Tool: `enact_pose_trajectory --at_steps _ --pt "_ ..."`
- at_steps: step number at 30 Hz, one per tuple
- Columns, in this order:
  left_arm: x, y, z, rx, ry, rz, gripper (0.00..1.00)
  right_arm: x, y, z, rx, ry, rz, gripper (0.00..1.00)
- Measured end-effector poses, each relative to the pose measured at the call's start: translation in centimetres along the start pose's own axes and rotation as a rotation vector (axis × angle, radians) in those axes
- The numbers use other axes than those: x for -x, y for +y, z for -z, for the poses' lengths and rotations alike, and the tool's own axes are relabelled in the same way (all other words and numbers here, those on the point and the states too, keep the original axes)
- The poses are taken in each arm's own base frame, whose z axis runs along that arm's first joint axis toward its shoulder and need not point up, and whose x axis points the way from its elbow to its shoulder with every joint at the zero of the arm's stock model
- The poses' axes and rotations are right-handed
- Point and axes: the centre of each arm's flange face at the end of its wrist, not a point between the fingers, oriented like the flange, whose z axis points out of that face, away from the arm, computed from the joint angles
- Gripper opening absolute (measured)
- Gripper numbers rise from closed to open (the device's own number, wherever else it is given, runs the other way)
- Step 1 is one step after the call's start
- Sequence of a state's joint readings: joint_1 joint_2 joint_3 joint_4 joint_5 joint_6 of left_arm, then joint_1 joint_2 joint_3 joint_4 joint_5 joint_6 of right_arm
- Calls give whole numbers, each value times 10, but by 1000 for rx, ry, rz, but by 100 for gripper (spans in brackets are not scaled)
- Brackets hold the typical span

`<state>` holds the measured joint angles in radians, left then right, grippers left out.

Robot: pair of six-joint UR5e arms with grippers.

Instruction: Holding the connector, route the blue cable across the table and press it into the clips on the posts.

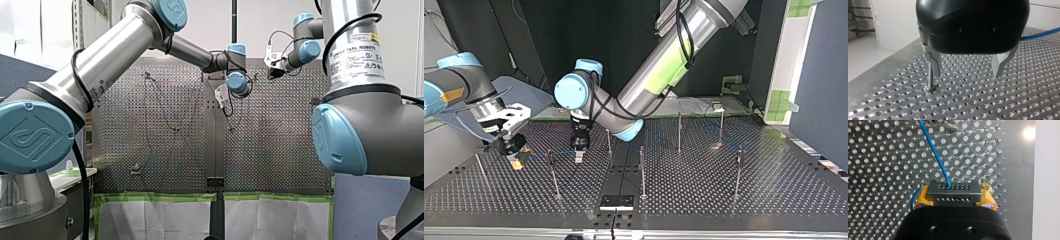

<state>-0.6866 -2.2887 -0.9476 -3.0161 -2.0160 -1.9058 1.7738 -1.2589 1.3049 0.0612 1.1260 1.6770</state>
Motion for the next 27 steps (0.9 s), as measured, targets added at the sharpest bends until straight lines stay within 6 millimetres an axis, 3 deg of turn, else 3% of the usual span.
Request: enact_pose_trajectory --at_steps 6,19,27 --pt "4 -2 8 8 32 5 99 0 -1 0 -3 -1 0 0" --pt "34 -26 64 -57 91 -10 99 1 -4 0 -10 -5 -2 0" --pt "58 -31 85 -104 43 20 99 2 -8 -1 -16 -6 -2 0"
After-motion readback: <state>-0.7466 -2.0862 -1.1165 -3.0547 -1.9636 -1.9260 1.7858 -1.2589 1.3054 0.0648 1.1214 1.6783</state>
